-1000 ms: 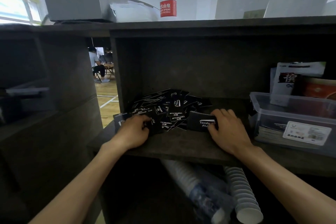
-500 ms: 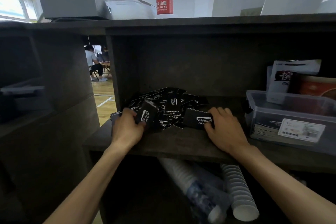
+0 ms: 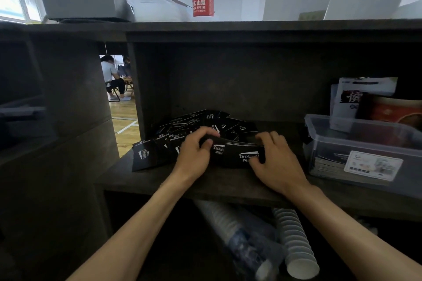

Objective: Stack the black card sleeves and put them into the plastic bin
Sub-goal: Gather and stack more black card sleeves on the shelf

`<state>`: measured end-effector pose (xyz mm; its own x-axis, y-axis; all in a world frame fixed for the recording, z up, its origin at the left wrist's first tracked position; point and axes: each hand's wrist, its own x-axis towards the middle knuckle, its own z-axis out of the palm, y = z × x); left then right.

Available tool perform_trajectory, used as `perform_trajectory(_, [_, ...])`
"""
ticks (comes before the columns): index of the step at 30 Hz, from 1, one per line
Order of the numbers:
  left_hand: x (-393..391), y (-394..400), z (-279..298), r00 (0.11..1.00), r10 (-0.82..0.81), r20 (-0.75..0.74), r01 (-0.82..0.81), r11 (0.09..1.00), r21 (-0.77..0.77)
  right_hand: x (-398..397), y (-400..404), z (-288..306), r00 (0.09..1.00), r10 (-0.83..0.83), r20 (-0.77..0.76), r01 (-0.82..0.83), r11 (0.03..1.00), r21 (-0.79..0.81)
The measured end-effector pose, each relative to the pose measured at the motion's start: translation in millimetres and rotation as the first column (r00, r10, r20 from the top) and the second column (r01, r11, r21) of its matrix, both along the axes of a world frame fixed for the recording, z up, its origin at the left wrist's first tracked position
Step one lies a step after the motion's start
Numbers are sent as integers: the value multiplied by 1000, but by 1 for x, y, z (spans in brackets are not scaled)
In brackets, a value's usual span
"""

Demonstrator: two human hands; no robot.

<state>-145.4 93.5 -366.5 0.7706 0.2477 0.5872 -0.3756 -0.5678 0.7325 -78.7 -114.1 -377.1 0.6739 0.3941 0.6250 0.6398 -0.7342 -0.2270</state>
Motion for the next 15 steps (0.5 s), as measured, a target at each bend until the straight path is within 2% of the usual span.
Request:
perform_trajectory(3, [5, -15, 2, 993, -87, -74, 84, 996, -38, 1, 2, -1, 1000, 24, -4, -24, 999, -27])
perform_trajectory(6, [11, -35, -1, 975, -146, -169, 153, 988, 29, 1, 2, -1, 999, 50, 7, -50, 997, -61])
perform_trajectory(8, [14, -46, -3, 972, -130, -195, 146, 987, 66, 1, 2, -1, 998, 60, 3, -60, 996, -71])
perform_trajectory(11, [11, -45, 1, 969, -121, -217, 127, 992, 12, 1, 2, 0, 999, 53, -13, -54, 993, -103])
perform_trajectory(13, [3, -29, 6, 985, 1, -174, 6, 999, 42, 0, 1, 1, 999, 43, -4, -44, 996, -75])
perform_trajectory(14, [-2, -15, 7, 979, 145, -144, -130, 985, 110, -1, 1, 1, 999, 35, 11, -34, 998, -53])
perform_trajectory(15, [-7, 0, 8, 939, 321, -123, -290, 932, 219, -1, 0, 0, 999, 23, 25, -22, 999, -40])
